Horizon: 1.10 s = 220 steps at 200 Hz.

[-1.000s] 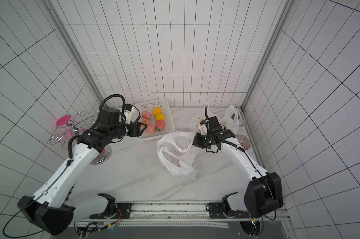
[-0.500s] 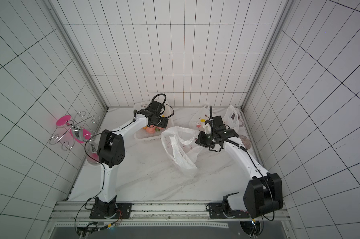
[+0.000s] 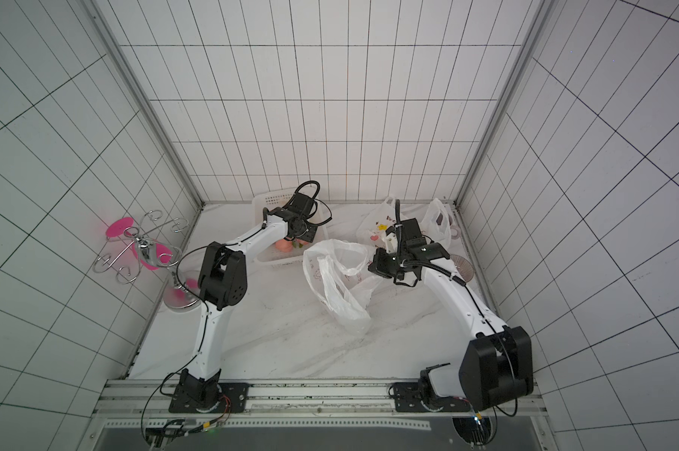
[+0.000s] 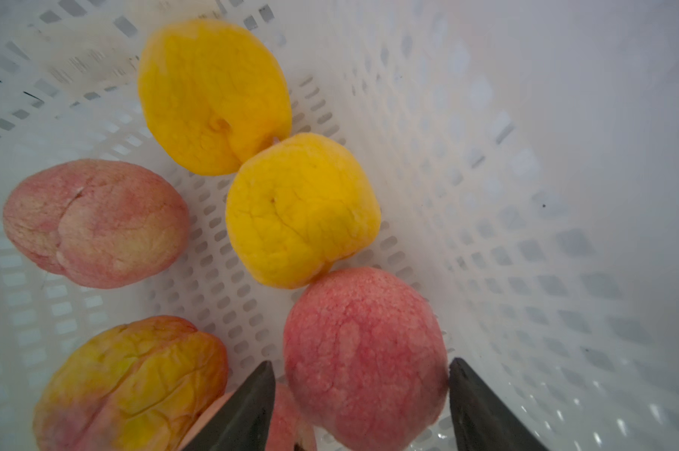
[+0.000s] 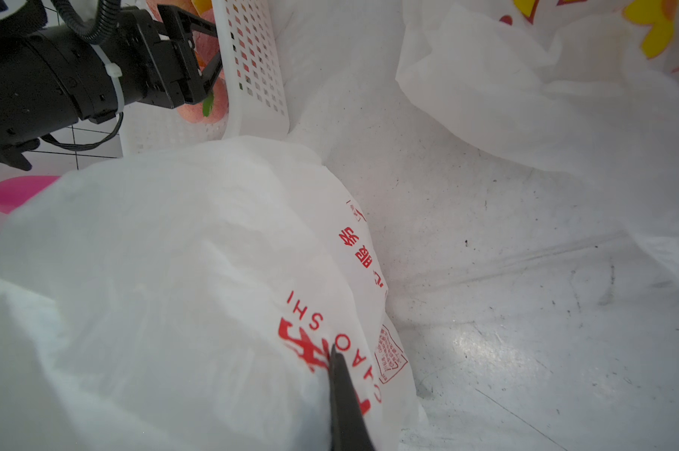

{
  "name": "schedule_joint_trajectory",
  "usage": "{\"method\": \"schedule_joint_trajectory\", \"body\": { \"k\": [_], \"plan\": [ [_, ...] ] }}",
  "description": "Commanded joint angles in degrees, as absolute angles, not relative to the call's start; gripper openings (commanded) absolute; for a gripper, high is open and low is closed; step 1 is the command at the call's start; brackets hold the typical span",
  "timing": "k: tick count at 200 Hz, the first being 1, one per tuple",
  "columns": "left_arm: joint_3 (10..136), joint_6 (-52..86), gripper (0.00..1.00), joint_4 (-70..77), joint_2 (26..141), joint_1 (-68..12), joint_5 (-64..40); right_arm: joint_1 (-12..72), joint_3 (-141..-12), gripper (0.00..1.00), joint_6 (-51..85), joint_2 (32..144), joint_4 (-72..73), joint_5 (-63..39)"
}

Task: Place the peach into a plastic bag & tie a knot
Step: Pick up the peach from the basket, then place the peach in the plastic bag.

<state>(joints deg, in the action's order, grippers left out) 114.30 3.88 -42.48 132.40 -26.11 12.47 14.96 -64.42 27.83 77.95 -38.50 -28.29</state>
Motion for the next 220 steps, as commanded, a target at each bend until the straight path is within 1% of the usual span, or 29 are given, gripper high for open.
{"method": "schedule_joint_trajectory", "body": {
  "k": [1,23,37,47,70,85,92,111,134,146,169,183,202,220],
  "plan": [
    [114.34,3.04,0.74,-37.36,135.92,-25.97,11.93,14.42,-65.26,0.00,27.68,78.13,-39.02,-28.85],
    [115.63,2.66,0.74,-37.33,137.69,-26.02,10.81,14.49,-65.66,0.00,27.75,78.31,-38.94,-28.82],
    [115.76,2.54,0.70,-37.18,138.09,-25.93,10.12,14.48,-65.79,0.00,27.77,78.40,-38.85,-28.66],
    [115.95,2.51,0.63,-37.53,137.91,-25.85,9.70,14.46,-65.83,0.00,27.77,78.53,-38.76,-28.67],
    [120.49,4.74,0.43,-43.68,135.78,-25.45,7.89,14.44,-65.83,0.00,28.10,78.66,-38.42,-28.59],
    [120.36,5.58,0.34,-45.62,130.03,-25.44,6.14,14.50,-65.53,0.00,28.96,78.59,-37.60,-28.75],
    [118.72,6.16,0.31,-45.62,125.85,-25.56,4.92,14.50,-65.37,0.00,29.62,78.51,-37.13,-28.89],
    [109.54,8.09,0.31,-42.75,110.69,-26.25,-0.82,14.74,-65.44,0.00,30.92,78.31,-36.55,-28.72],
    [92.65,9.23,0.33,-29.15,88.69,-27.70,-9.88,15.40,-65.41,0.00,31.45,78.42,-36.30,-28.32],
    [88.42,8.71,0.33,-25.90,80.99,-29.52,-13.49,16.14,-65.70,0.00,31.56,78.66,-36.30,-28.22],
    [87.23,5.98,0.33,-29.36,76.61,-35.36,-22.99,17.83,-66.76,0.00,31.93,78.99,-36.37,-27.84],
    [85.48,6.16,0.33,-28.72,75.12,-39.63,-29.27,18.52,-67.81,0.00,31.94,79.43,-37.00,-26.88],
    [82.59,9.67,0.33,-22.12,73.84,-43.62,-33.49,19.18,-69.07,0.00,31.79,80.06,-38.32,-26.39],
    [81.16,9.38,0.31,-20.39,75.48,-47.15,-33.75,20.17,-69.75,0.00,31.86,79.98,-38.41,-25.82]
  ]
}}
